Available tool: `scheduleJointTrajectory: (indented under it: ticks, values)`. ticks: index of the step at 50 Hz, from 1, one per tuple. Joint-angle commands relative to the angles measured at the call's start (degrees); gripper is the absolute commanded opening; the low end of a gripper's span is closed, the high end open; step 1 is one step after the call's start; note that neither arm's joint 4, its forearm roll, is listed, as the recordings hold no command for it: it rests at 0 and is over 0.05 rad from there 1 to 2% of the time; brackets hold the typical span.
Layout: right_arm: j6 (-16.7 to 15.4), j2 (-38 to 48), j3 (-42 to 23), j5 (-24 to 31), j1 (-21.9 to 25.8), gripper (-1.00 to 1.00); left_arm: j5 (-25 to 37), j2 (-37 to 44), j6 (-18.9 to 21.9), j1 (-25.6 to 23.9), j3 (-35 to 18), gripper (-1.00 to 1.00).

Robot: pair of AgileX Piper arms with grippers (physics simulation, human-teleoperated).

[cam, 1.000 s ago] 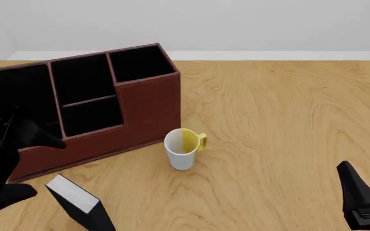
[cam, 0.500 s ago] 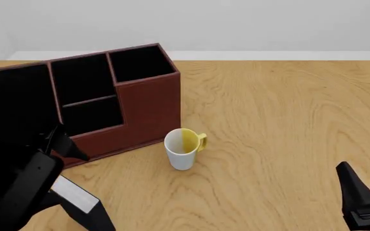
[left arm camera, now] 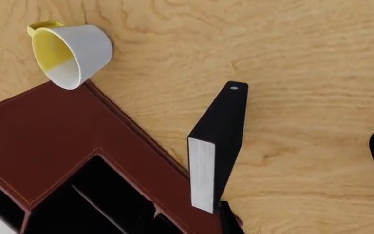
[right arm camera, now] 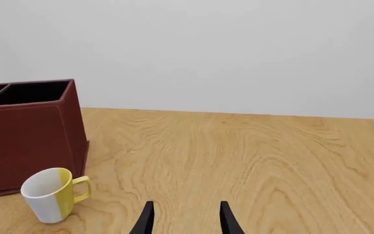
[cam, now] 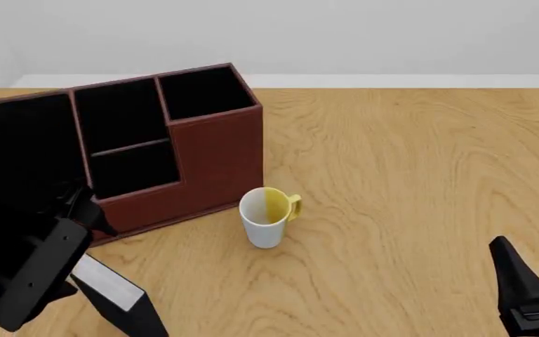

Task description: Pick up the book and place it in the front compartment of the caddy.

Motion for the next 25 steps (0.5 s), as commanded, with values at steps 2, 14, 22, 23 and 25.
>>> scheduleJointTrajectory:
  ticks: [2,14,22,23,25]
  values:
    - [-0.2,0.0,0.0,0.1,-0.1,1.00,-2.2,2.5,1.0,2.4,1.8,1.00]
    - [-0.2,0.0,0.0,0.1,-0.1,1.00,-6.1,4.8,-2.4,-0.1,4.5,1.00]
    - [-0.4,0.0,0.0,0.2,0.0,1.00,-9.6,6.8,-5.5,-2.5,5.7,1.00]
    - [-0.4,0.0,0.0,0.2,0.0,1.00,-9.6,6.8,-5.5,-2.5,5.7,1.00]
    - [-0.5,0.0,0.0,0.3,-0.1,1.00,-10.4,7.3,-5.7,-2.7,6.3,1.00]
